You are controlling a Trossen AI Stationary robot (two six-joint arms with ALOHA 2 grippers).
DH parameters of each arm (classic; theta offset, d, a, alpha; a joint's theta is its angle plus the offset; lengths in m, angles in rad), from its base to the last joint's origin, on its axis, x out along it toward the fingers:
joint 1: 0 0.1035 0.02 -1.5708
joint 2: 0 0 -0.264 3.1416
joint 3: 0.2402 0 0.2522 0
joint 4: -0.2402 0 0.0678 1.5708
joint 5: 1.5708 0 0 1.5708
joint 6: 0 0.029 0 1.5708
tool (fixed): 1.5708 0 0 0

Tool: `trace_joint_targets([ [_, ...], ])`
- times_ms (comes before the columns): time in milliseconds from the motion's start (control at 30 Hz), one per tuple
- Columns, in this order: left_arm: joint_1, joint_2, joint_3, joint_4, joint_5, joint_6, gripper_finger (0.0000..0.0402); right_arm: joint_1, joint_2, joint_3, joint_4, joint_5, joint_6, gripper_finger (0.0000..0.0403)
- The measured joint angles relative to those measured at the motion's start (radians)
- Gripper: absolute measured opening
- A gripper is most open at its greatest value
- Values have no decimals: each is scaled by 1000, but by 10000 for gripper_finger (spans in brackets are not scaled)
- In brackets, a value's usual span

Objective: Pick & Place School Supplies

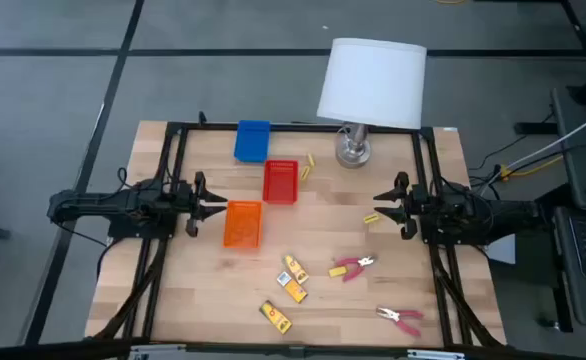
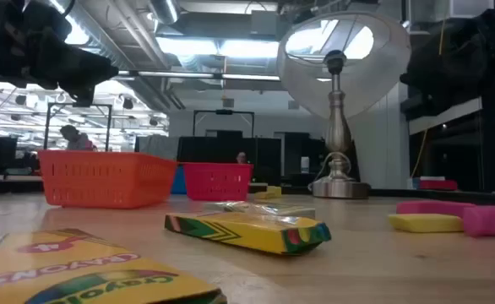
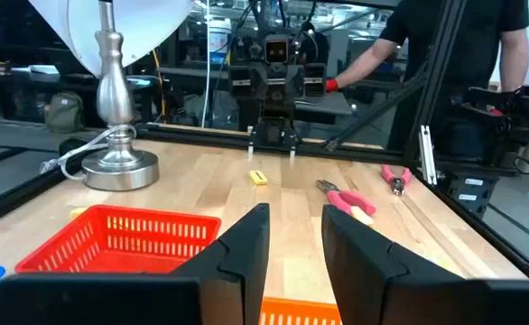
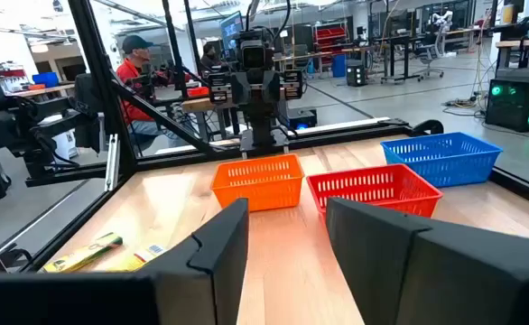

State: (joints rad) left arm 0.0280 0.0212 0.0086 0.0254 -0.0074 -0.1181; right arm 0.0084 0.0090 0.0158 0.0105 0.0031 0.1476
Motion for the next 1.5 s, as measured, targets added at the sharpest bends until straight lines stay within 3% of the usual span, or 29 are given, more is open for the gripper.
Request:
trace_joint_targets([
  [1267, 0, 0, 0, 0, 0, 0, 100, 0, 0, 0, 0, 0, 0, 155],
  [1433, 0, 0, 0, 0, 0, 0, 100, -1, 0, 0, 12, 38, -68, 155],
  [1500, 0, 0, 0, 0, 0, 0, 100, 0, 0, 0, 11, 28, 8, 155],
])
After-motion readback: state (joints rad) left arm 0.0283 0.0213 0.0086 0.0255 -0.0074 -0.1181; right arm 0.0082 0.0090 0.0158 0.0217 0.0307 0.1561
